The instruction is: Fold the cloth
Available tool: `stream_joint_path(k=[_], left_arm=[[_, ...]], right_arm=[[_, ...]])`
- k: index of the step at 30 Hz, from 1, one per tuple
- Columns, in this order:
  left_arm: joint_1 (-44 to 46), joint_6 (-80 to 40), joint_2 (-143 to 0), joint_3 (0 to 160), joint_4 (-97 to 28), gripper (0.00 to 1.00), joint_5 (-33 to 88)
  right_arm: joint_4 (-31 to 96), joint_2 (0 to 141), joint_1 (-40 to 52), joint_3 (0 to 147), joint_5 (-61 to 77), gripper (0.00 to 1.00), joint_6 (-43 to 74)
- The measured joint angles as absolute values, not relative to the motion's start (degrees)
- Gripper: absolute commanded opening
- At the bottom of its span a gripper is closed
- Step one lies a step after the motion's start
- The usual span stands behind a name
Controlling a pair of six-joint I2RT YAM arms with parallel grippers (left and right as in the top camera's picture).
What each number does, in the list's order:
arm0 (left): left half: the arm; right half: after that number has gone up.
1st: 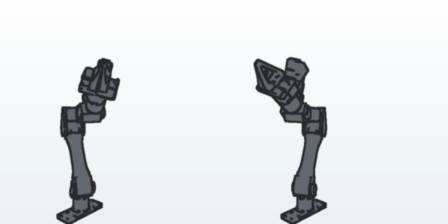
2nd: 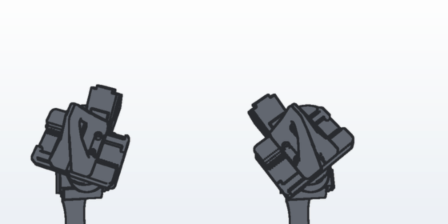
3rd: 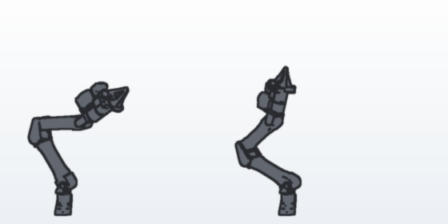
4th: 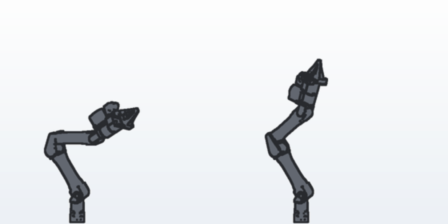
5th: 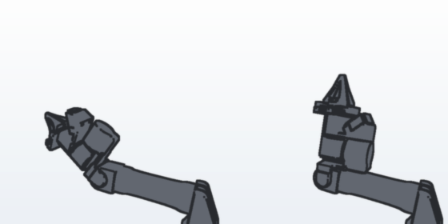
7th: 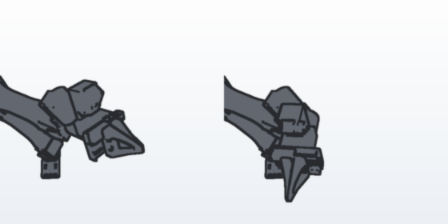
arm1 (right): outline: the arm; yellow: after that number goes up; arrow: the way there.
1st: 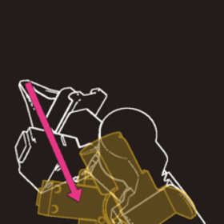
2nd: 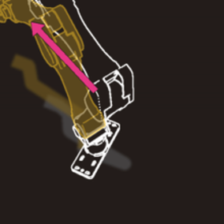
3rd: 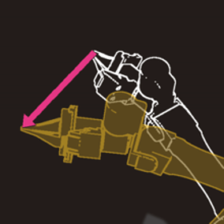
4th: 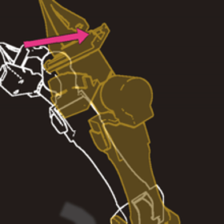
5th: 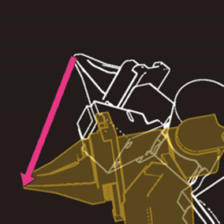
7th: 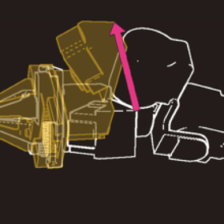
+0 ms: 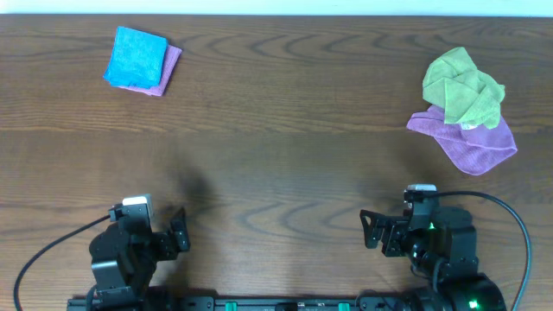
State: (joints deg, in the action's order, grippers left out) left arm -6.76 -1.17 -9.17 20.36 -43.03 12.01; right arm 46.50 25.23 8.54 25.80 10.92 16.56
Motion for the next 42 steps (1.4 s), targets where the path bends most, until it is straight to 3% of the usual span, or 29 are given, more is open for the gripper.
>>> stream_joint_path(k=[20, 42], left_arm=[[-1.7, 0.3, -2.7, 17.5, -50.2, 0.95, 2.3], [-1.0, 4.4, -0.8, 17.3, -51.3, 0.95, 1.9]], right_arm=[[46.5, 25.2, 8.5, 25.8, 10.9, 0.99, 16.6], [46.5, 25.2, 8.5, 25.8, 10.9, 0.99, 16.6]])
